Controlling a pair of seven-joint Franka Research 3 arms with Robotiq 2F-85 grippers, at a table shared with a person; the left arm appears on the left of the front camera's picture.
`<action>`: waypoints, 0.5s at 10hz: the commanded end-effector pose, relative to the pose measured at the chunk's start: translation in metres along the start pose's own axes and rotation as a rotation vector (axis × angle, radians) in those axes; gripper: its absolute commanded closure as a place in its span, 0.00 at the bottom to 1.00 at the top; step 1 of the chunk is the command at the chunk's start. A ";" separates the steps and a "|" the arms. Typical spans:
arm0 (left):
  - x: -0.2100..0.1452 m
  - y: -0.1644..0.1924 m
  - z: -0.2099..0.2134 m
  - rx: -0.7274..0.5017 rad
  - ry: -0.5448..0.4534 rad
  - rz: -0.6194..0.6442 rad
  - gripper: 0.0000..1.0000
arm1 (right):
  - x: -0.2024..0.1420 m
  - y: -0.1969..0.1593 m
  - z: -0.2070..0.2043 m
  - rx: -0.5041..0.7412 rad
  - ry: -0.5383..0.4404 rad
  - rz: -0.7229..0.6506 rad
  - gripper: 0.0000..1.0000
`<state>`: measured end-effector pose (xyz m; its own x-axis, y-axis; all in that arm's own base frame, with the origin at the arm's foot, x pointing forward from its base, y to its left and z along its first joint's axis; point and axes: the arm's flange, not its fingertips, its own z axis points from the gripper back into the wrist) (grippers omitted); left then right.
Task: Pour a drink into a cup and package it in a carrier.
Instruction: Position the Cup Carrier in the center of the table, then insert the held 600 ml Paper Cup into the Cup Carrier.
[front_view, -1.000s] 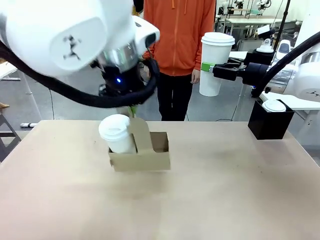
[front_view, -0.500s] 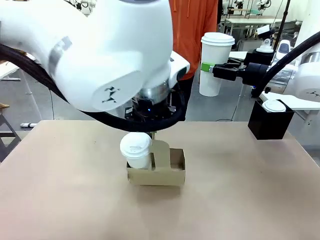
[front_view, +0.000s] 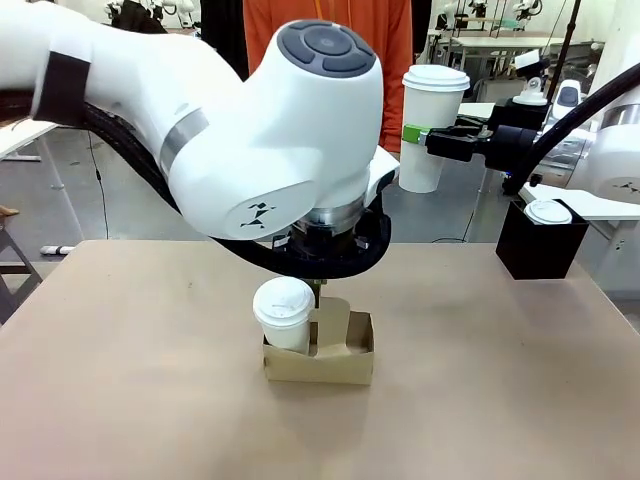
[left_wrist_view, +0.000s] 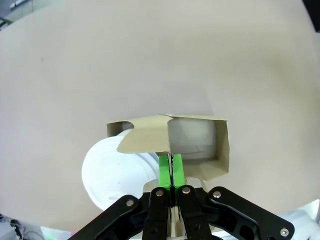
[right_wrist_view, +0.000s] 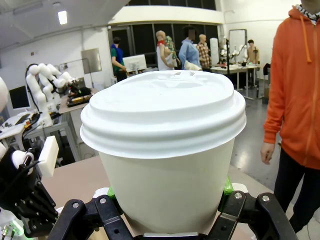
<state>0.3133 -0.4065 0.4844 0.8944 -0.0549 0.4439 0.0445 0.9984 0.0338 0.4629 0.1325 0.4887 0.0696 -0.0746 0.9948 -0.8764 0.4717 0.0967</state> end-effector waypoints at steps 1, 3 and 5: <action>0.003 -0.010 -0.004 0.017 -0.002 -0.003 0.98 | 0.004 0.002 -0.001 0.005 -0.010 -0.002 0.20; 0.000 0.000 0.000 0.000 0.000 0.000 0.98 | 0.004 0.002 -0.001 0.005 -0.010 -0.002 0.20; 0.000 0.000 0.000 0.000 0.000 0.000 0.98 | 0.004 0.002 -0.001 0.005 -0.010 -0.002 0.20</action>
<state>0.3158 -0.4084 0.4873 0.8975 -0.0613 0.4368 0.0557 0.9981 0.0255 0.4630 0.1325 0.4887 0.0695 -0.0746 0.9948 -0.8764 0.4717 0.0966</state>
